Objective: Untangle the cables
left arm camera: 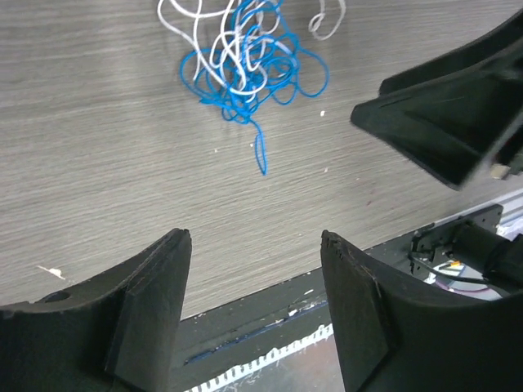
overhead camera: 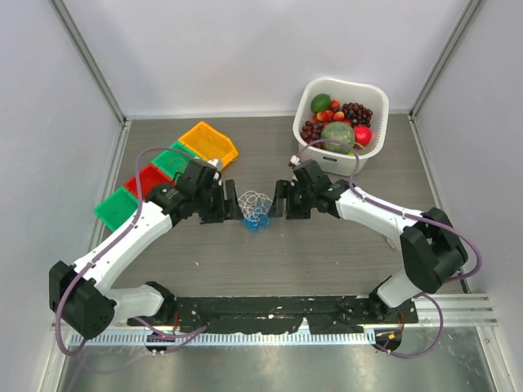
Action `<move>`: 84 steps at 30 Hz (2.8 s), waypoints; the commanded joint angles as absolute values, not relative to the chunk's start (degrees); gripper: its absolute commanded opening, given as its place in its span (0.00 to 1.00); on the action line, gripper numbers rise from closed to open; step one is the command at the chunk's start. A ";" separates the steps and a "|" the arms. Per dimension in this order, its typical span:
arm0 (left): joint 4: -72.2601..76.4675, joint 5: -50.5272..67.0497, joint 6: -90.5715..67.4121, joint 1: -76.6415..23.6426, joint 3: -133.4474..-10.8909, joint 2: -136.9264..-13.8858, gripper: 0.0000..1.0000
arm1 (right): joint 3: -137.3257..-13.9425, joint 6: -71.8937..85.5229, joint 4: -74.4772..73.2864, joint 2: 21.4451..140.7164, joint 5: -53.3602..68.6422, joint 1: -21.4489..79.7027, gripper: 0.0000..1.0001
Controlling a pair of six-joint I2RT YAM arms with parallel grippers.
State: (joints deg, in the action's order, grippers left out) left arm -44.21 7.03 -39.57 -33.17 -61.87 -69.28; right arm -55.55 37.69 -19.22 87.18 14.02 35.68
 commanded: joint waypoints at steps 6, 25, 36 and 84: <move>-37.80 14.23 -40.95 -31.82 -58.44 -79.18 0.82 | -67.75 17.86 -13.71 97.11 6.24 38.23 0.67; -28.57 5.99 -41.92 -30.59 -66.18 -102.91 0.79 | -78.05 24.68 -26.89 83.54 -3.61 39.20 0.01; -28.92 2.81 -38.24 -29.45 -67.86 -107.41 0.19 | -110.78 33.13 -29.71 71.10 11.06 39.46 0.01; -11.34 39.74 -21.62 -40.06 -72.34 -61.88 0.82 | -94.57 47.19 -33.05 73.74 24.45 39.29 0.01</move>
